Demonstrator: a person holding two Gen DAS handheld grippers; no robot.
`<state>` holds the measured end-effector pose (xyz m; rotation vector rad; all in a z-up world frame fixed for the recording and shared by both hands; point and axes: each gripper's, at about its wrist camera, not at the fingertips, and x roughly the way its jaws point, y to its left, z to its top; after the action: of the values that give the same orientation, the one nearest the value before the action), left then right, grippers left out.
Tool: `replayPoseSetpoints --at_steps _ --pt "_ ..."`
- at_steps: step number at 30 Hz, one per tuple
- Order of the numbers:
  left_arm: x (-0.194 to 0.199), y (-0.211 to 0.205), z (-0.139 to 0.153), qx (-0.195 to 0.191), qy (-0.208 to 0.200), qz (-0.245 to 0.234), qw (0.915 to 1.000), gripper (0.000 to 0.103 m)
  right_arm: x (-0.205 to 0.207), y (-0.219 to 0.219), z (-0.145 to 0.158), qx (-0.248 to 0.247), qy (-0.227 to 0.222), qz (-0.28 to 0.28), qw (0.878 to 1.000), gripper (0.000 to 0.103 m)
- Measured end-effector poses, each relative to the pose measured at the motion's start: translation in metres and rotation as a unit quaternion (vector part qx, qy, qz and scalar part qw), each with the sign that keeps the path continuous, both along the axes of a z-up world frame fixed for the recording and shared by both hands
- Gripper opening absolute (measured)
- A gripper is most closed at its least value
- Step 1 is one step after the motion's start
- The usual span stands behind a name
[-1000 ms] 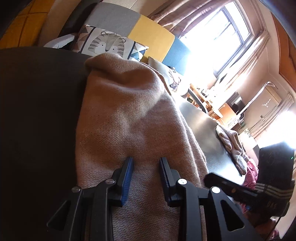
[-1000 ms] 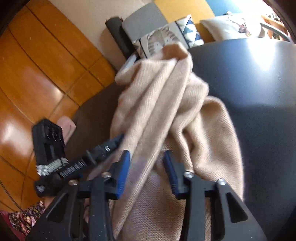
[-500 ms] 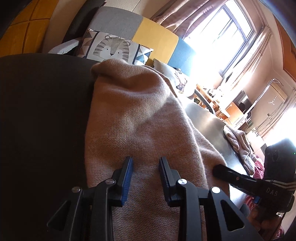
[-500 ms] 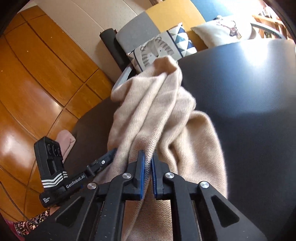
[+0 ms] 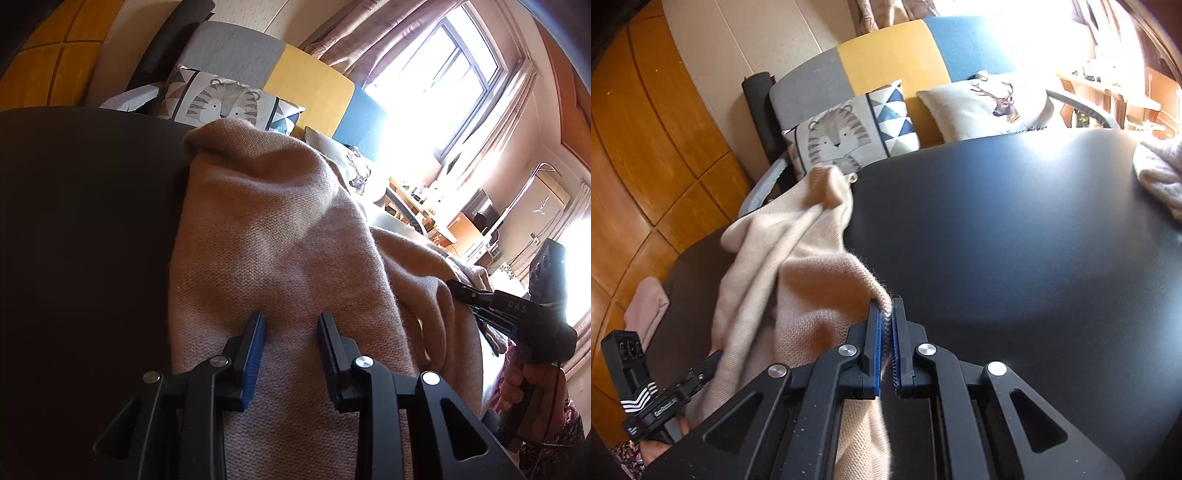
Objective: Fold clothes
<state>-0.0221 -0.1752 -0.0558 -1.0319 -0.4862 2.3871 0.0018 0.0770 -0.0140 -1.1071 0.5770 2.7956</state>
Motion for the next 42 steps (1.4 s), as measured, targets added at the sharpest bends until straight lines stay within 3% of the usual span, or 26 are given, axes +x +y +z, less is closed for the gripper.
replayPoseSetpoints --at_steps 18,27,31,33,37,42 --pt "0.001 0.006 0.003 -0.015 0.006 -0.003 0.9999 0.029 -0.042 0.086 -0.004 0.115 -0.067 -0.072 0.989 0.004" --pt "0.002 0.009 0.004 -0.030 0.010 -0.005 0.9995 0.029 -0.065 0.110 -0.023 0.098 -0.090 -0.088 0.987 0.004" --pt "0.003 0.012 0.004 -0.036 0.011 -0.007 0.9993 0.029 -0.069 0.115 -0.032 0.059 -0.098 -0.090 0.989 0.006" --pt "0.003 0.013 0.004 -0.040 0.012 -0.007 0.9991 0.029 -0.066 0.120 -0.032 0.030 -0.094 -0.095 0.991 0.013" --pt "0.004 0.016 0.005 -0.049 0.015 -0.009 0.9987 0.029 -0.054 0.123 -0.020 0.016 -0.082 -0.103 0.991 0.015" --pt "0.004 0.016 0.006 -0.050 0.013 -0.009 0.9986 0.029 -0.021 0.093 0.018 0.043 -0.043 -0.082 0.995 0.015"
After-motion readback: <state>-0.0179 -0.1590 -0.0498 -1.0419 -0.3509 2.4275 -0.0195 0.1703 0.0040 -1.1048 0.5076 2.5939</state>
